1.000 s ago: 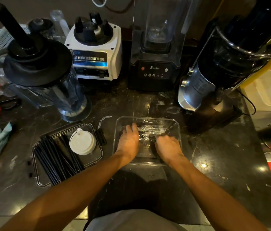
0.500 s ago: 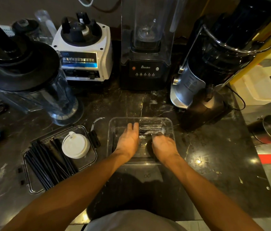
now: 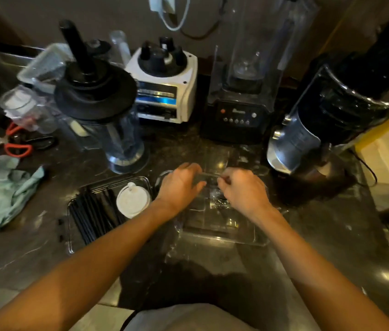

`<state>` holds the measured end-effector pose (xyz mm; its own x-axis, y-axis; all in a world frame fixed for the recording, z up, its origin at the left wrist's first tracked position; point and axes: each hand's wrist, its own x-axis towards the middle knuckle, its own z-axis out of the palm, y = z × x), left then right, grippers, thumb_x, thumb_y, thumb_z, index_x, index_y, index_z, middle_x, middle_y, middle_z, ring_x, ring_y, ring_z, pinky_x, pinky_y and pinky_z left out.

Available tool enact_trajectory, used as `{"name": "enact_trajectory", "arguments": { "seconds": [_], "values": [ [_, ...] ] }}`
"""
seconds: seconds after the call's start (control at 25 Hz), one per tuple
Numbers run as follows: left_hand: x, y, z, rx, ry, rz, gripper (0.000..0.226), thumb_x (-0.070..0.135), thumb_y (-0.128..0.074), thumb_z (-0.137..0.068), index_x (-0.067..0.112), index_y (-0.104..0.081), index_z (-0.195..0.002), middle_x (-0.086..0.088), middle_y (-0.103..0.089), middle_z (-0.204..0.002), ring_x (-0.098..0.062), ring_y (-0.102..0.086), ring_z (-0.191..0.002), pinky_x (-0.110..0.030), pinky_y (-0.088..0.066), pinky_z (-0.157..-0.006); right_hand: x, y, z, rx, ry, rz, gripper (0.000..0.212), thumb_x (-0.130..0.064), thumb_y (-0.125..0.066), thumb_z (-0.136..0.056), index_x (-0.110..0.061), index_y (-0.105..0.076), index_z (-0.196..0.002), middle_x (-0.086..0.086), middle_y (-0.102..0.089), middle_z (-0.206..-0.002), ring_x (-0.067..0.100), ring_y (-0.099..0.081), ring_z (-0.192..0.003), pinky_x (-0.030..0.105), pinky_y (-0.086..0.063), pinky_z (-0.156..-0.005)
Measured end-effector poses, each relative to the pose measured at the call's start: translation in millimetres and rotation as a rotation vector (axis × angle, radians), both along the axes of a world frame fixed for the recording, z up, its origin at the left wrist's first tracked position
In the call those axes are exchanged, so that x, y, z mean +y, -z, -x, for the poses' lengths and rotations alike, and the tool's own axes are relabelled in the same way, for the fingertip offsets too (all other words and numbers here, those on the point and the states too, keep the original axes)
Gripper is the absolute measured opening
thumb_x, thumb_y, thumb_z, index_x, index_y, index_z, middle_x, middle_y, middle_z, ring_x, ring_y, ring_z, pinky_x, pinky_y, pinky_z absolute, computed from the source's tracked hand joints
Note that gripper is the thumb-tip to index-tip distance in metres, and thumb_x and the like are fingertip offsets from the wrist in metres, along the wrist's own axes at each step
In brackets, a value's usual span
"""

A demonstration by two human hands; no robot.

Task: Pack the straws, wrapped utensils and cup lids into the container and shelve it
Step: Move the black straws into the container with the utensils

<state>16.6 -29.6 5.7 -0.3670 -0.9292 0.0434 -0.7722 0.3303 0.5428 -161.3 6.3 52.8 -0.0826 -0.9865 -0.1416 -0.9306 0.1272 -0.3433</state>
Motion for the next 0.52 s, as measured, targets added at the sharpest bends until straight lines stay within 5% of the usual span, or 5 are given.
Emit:
{"name": "enact_trajectory", "arguments": {
  "seconds": [0.24, 0.4, 0.52],
  "values": [
    [16.4, -34.7, -115.1, 0.213, -0.424, -0.059, 0.034, 0.031, -0.078, -0.087, 0.015, -0.070, -0.116, 0.001, -0.073, -0.105, -0.016, -0.072, -0.094, -0.033, -0.058, -0.084, -19.4, -8.1, -102.3, -0.509, -0.129, 0.042, 0.016, -0.032, -0.068, -0.096, -0.022, -0.075, -0.106, -0.010, -0.073, -0.091, 0.004, -0.067, -0.083, 0.025, -0.054, -0.078],
    [52.6, -21.0, -189.4, 0.328, -0.738, -0.204, 0.028, 0.031, -0.081, -0.083, 0.018, -0.068, -0.104, 0.009, -0.071, -0.088, -0.014, -0.072, -0.089, -0.025, -0.051, -0.078, -15.3, 12.9, -175.7, -0.729, -0.152, -0.180, 0.021, -0.027, -0.073, -0.091, -0.016, -0.074, -0.109, 0.002, -0.074, -0.097, 0.017, -0.071, -0.093, 0.042, -0.060, -0.088],
    [85.5, 2.7, -228.3, 0.268, -0.845, -0.290, 0.051, 0.051, -0.071, -0.075, 0.013, -0.070, -0.109, 0.000, -0.075, -0.095, -0.021, -0.073, -0.093, -0.036, -0.058, -0.081, 3.0, 32.4, -211.3, -0.649, -0.214, -0.271, 0.024, -0.024, -0.068, -0.088, -0.001, -0.072, -0.083, 0.020, -0.069, -0.078, 0.034, -0.067, -0.077, 0.044, -0.055, -0.073]
  ]
}}
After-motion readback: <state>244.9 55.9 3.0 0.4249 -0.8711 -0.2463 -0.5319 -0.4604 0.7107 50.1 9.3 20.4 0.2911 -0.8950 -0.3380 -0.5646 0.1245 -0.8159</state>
